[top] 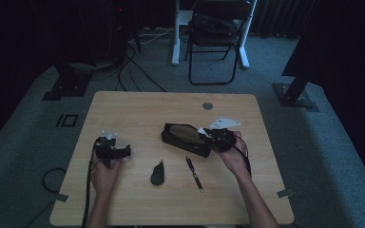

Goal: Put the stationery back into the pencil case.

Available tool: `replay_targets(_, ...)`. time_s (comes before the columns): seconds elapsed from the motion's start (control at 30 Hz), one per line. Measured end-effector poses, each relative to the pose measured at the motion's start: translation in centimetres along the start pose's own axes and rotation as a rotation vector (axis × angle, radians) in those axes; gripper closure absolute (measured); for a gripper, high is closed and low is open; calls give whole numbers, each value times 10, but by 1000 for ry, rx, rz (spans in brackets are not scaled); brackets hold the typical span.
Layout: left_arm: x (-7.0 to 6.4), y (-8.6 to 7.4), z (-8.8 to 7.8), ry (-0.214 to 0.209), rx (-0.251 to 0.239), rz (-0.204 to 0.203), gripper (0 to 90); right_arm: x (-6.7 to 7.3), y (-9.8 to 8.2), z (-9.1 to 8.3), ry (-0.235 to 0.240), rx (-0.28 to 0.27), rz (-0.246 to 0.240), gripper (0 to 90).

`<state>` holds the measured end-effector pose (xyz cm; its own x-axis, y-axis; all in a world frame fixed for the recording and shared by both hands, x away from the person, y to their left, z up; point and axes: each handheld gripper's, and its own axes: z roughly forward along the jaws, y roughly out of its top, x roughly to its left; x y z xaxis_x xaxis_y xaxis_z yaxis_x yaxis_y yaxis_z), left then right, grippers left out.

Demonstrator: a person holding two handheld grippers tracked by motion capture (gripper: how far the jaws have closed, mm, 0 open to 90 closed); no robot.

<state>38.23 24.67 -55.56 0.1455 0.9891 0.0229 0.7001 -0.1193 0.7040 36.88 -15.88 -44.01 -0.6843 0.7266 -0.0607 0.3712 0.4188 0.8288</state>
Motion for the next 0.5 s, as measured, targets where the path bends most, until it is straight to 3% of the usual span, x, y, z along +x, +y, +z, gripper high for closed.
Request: replay_targets(0.5,0,0,0,0,0,0,72,0,7,9,5,10,-24,714)
